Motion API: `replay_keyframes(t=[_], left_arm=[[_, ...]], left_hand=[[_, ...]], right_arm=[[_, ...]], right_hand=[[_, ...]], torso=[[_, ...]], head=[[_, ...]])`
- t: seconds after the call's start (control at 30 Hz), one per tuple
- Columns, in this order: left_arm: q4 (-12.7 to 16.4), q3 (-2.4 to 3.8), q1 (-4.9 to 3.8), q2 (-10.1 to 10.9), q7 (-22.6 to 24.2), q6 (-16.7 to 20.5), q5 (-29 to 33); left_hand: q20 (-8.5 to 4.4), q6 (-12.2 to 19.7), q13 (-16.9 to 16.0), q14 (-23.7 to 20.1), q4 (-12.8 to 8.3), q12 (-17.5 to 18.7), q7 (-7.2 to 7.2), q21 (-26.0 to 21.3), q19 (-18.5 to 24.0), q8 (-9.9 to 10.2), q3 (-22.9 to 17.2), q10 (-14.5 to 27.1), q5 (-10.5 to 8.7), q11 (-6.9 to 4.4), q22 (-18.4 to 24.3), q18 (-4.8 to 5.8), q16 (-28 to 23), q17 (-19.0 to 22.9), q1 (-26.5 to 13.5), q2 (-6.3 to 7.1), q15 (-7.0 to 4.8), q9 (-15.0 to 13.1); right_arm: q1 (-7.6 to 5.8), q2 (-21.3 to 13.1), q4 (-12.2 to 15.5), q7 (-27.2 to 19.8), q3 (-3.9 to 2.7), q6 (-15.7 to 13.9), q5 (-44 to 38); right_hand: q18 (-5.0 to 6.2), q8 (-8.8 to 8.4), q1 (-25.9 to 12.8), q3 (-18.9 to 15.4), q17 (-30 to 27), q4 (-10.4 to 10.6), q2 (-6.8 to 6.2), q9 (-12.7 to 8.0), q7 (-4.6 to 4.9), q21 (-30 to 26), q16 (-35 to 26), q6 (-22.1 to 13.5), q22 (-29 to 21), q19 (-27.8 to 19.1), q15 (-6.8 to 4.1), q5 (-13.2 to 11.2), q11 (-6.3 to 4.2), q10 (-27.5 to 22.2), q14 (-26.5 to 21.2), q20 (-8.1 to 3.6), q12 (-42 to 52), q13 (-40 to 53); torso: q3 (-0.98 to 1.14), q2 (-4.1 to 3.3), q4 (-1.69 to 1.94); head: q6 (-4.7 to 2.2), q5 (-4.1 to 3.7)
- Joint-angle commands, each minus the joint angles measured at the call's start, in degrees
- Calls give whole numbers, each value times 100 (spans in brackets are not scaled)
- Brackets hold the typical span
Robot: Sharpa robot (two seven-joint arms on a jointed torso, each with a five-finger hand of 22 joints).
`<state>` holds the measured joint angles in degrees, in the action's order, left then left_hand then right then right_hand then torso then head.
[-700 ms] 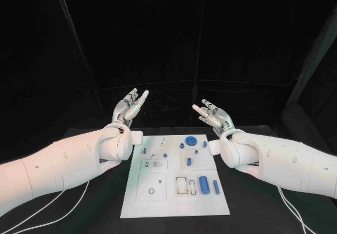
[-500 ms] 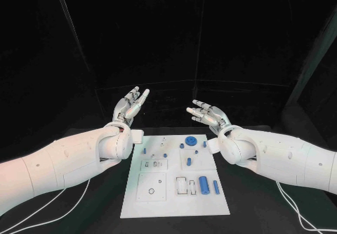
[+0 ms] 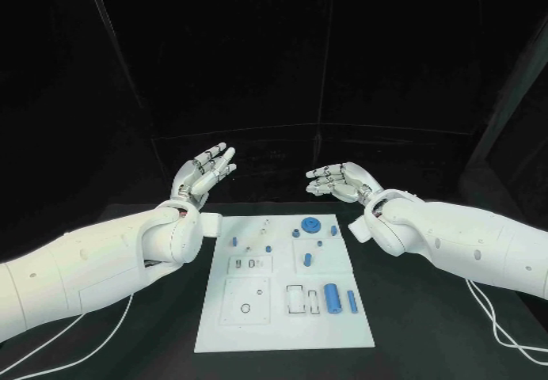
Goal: Assemble the parts on the task board
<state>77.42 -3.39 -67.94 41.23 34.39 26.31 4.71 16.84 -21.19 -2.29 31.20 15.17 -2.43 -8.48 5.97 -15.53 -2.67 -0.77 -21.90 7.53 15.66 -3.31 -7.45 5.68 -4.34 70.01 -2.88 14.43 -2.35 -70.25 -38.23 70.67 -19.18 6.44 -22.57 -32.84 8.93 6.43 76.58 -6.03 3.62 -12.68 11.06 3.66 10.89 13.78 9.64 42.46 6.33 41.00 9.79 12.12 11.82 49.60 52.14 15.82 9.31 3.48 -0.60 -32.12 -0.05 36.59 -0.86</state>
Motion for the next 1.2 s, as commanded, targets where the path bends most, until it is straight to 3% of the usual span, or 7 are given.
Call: replay_keyframes(t=[0.03,0.13,0.23,0.33,0.43,0.73,1.2], left_arm=[[60,5,-21,58,71,-272,5],[177,5,-25,131,79,-321,4],[350,4,-27,229,92,-376,4],[624,4,-28,384,97,-437,4],[878,4,-30,527,115,-501,-21],[1290,5,-33,710,163,-680,-55],[1283,4,-29,713,158,-790,-60]], left_hand=[[-12,-348,-33,594,-21,-65,-668,237,-625,-40,63,-545,-2,29,-97,101,108,-49,118,-8,-20,-20],[-20,-795,-76,1266,-140,-154,-709,763,-1918,-87,90,-1238,-7,-93,-314,-47,316,-118,323,3,-155,-49],[-29,-1115,-86,1507,-231,-154,-629,870,-2228,-99,137,-1488,-8,-129,-328,-120,383,-118,477,-1,-225,-64],[-46,-1736,-163,1953,-370,-378,-634,1001,-2615,-176,190,-2514,-8,-285,-349,-252,536,-153,667,-4,-382,-109],[-107,-2818,-205,2384,-494,-621,-608,1130,-2978,-432,151,-3038,-2,-388,-379,-315,689,-236,819,-67,-511,-207],[-142,-2925,-173,2489,-600,-630,-584,1120,-3103,-438,123,-3155,-4,-424,-349,-312,659,-264,918,-79,-542,-170],[-142,-2903,-148,2471,-646,-589,-611,1084,-3129,-396,157,-3128,-7,-404,-318,-305,596,-262,922,-42,-530,-143]], right_arm=[[-86,-18,5,389,-5,-164,-1141],[-166,-32,14,568,-6,-44,-1580],[-246,-31,21,702,-6,80,-2005],[-346,-14,23,936,-6,183,-2679],[-408,15,25,1213,-7,230,-3365],[-474,101,80,1777,-10,609,-4831],[-483,224,185,2081,-16,1237,-6028]], right_hand=[[174,4,75,168,36,-390,-12,18,257,310,30,906,54,690,-246,-94,-178,820,1030,-157,-59,17],[176,16,159,260,67,-405,-30,26,190,418,58,1080,86,861,-349,-37,-263,1064,1304,-259,-80,22],[175,48,255,357,123,-409,-68,37,121,565,142,1247,146,1050,-464,-49,-357,1305,1597,-378,-84,31],[168,70,344,452,203,-407,-157,43,50,762,236,1409,240,1238,-581,30,-448,1562,1889,-502,-94,43],[156,51,372,551,297,-407,-277,34,-12,1020,338,1523,375,1412,-682,112,-520,1761,2155,-622,-137,45],[143,-193,153,724,798,-385,-501,17,-47,1951,932,1485,880,1990,-891,-47,-593,1891,3229,-980,-434,22],[141,-287,-137,856,1283,-350,-731,10,-98,2471,1467,1448,1176,2035,-886,-223,-578,1564,3426,-1000,-587,5]], torso=[[-10,-123,49],[-11,-197,68],[-23,-285,80],[-41,-397,111],[-66,-496,120],[-95,-760,100],[-73,-958,100]], head=[[-41,-15],[-75,-18],[-124,-20],[-162,-32],[-209,-48],[-290,-77],[-331,-66]])
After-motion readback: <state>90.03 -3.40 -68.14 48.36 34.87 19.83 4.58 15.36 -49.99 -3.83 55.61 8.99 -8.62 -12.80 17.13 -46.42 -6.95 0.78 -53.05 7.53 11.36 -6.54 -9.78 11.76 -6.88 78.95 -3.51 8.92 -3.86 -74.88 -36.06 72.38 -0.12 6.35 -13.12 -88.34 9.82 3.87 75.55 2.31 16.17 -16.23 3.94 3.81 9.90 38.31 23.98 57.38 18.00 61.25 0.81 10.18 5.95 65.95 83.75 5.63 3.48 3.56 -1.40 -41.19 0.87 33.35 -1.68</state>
